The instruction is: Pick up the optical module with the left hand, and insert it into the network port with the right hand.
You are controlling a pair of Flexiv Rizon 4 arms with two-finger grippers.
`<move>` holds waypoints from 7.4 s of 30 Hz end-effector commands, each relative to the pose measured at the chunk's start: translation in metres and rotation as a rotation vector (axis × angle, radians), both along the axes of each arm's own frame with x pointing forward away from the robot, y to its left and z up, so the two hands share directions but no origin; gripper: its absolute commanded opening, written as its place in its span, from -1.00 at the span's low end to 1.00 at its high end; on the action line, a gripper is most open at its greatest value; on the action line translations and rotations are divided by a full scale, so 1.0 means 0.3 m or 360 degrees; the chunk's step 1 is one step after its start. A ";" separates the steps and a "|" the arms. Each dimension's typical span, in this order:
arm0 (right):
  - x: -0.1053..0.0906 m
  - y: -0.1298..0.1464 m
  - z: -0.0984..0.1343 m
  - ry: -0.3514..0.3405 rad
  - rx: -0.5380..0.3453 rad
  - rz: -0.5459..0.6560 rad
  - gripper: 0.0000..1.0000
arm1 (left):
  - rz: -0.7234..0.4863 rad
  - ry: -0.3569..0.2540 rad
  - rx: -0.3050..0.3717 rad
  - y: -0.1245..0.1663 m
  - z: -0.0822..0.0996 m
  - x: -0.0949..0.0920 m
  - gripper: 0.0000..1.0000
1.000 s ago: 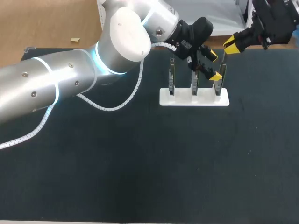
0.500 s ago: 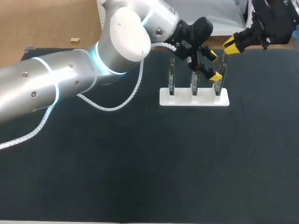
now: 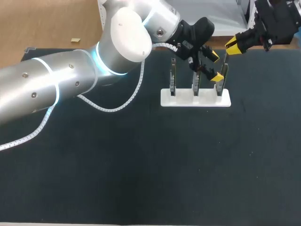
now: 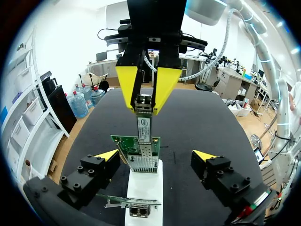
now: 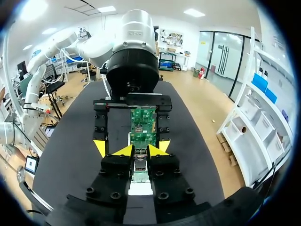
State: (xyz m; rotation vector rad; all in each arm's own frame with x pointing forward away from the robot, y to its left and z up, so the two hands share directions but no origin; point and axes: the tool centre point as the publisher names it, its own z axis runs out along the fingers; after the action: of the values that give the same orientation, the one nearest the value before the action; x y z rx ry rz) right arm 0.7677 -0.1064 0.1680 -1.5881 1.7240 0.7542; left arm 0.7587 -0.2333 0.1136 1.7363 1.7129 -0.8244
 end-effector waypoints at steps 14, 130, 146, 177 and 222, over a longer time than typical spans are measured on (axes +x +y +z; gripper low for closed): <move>-0.002 0.005 -0.016 0.0023 -0.0004 -0.0007 -1.00 | -0.0004 0.0006 0.0009 -0.004 0.002 0.007 1.00; 0.010 0.017 -0.014 0.0188 0.0169 0.0106 -1.00 | -0.0004 0.0006 0.0009 -0.004 0.002 0.007 1.00; 0.002 0.018 -0.061 0.0240 0.0165 0.0097 -1.00 | -0.0004 0.0006 0.0009 -0.004 0.002 0.007 1.00; -0.013 0.006 -0.118 0.0283 0.0162 0.0057 -1.00 | -0.0004 0.0006 0.0009 -0.004 0.002 0.007 1.00; 0.022 -0.036 0.047 0.0001 0.0254 -0.0043 -1.00 | 0.0074 -0.0181 -0.0003 0.046 0.133 0.055 1.00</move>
State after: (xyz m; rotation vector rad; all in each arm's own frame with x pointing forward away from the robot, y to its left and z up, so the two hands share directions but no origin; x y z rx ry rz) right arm 0.7836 -0.1146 0.1803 -1.4698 1.6389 0.8797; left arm 0.7818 -0.2208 0.1475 1.6973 1.6706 -0.7260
